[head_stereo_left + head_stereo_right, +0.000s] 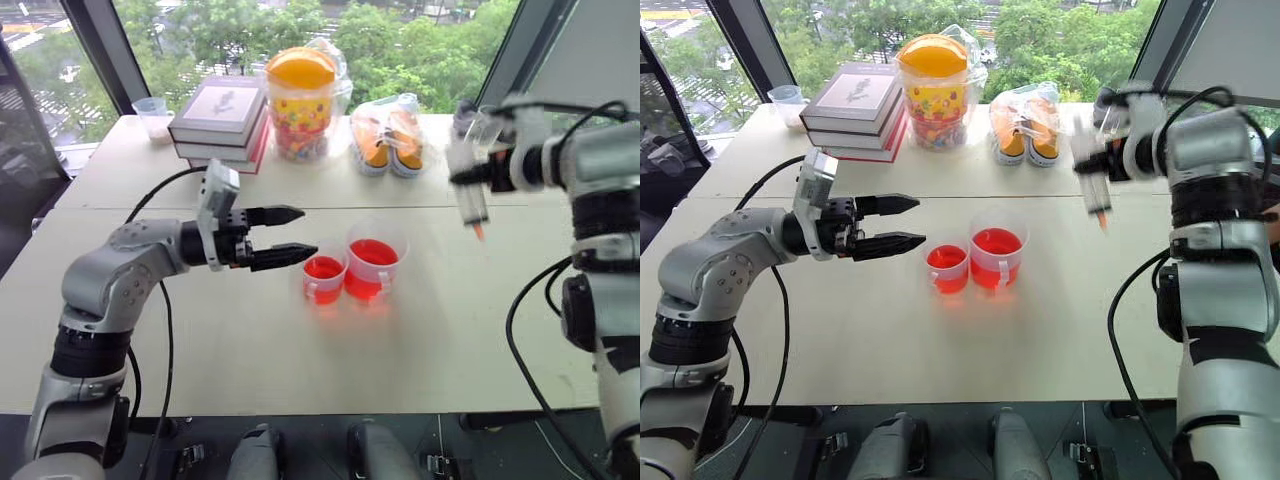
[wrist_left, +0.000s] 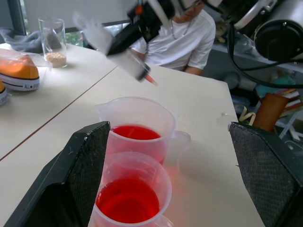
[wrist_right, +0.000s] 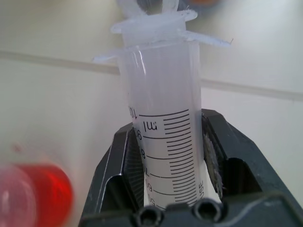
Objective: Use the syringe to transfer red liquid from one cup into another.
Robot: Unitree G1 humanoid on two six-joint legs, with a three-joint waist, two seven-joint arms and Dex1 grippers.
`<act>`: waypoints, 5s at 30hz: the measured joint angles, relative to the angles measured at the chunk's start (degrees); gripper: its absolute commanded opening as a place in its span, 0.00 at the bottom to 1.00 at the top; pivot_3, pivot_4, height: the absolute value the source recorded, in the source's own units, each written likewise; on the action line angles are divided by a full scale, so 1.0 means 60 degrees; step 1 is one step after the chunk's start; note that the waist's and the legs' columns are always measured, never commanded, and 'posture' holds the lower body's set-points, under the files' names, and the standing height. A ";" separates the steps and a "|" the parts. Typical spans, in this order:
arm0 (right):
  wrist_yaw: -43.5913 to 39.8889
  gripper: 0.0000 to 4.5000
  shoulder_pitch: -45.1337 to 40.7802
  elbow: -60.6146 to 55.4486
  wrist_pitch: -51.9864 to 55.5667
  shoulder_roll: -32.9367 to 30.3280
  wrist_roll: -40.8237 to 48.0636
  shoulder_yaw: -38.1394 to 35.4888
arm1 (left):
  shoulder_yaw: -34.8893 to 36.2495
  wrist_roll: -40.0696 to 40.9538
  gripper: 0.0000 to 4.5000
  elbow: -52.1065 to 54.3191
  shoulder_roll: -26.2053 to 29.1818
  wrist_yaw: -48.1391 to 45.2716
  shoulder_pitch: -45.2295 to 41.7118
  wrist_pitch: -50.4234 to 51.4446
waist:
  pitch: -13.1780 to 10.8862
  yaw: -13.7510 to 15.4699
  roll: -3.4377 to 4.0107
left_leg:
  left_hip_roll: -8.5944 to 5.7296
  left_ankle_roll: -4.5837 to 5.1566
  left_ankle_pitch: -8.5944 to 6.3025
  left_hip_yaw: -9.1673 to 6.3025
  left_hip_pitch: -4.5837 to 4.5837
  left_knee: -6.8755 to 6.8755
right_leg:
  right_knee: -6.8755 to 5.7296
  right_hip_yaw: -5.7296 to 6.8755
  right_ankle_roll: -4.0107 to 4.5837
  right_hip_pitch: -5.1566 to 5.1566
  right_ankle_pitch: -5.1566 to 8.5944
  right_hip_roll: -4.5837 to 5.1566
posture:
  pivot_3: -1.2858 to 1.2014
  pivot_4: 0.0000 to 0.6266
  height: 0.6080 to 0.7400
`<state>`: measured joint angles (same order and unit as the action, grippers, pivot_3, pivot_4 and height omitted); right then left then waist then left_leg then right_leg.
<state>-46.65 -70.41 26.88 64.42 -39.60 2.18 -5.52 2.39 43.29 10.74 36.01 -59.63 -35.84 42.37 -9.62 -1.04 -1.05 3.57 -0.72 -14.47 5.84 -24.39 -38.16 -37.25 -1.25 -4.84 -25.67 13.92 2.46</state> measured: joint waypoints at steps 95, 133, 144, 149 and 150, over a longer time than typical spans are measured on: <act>0.3248 0.30 0.8989 -0.8370 -0.6314 0.3494 0.2591 0.0954 | -0.1385 -0.2432 0.01 -0.6682 -0.3243 -0.2338 -0.5212 -0.2632 | 0.0004 0.0037 -0.0007 | -0.0017 -0.0001 0.0003 -0.0051 0.0008 -0.0024 | 0.0020 0.0020 -0.0001 0.0048 0.0002 -0.0002 | 0.52 0.24 1.00; 0.2934 0.30 0.6192 -0.8598 -0.4172 0.3169 0.5089 0.1258 | 0.0200 -0.1823 0.73 -0.4035 -0.0187 -0.1988 -0.3407 -0.0823 | 0.0008 0.0045 -0.0013 | -0.0031 -0.0001 0.0003 -0.0068 -0.0012 -0.0031 | 0.0020 0.0019 -0.0002 0.0052 0.0002 0.0013 | 0.52 0.24 1.00; 0.2723 0.30 0.6875 -0.8346 -0.5024 0.3142 0.4217 0.1749 | 0.0208 -0.1587 0.73 -0.4425 -0.0754 -0.1703 -0.4030 -0.0874 | 0.0008 0.0032 -0.0013 | -0.0025 -0.0002 0.0004 -0.0086 -0.0004 -0.0030 | 0.0004 0.0023 -0.0003 0.0051 0.0002 -0.0006 | 0.52 0.24 1.00; 0.2787 0.30 0.6930 -0.8349 -0.5007 0.3173 0.4154 0.1835 | 0.0098 -0.1662 0.73 -0.4911 -0.1155 -0.1887 -0.4302 -0.1241 | 0.0008 0.0036 -0.0013 | -0.0024 -0.0001 0.0004 -0.0088 -0.0005 -0.0027 | 0.0006 0.0024 -0.0002 0.0051 0.0003 -0.0008 | 0.52 0.24 1.00; 0.2812 0.30 0.6953 -0.8349 -0.5000 0.3172 0.4149 0.1834 | 0.0078 -0.1696 0.73 -0.5021 -0.1192 -0.1910 -0.4325 -0.1321 | 0.0008 0.0032 -0.0013 | -0.0024 -0.0001 0.0004 -0.0088 -0.0005 -0.0027 | 0.0006 0.0023 -0.0002 0.0051 0.0002 -0.0008 | 0.52 0.24 1.00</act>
<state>-29.78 -28.69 -23.21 34.42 -20.56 27.08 5.49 2.86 33.11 -19.38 28.86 -71.09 -61.79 34.45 -9.58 -0.85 -1.13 3.43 -0.73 -14.45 5.32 -24.42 -38.33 -37.21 -1.11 -4.85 -25.37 13.94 2.41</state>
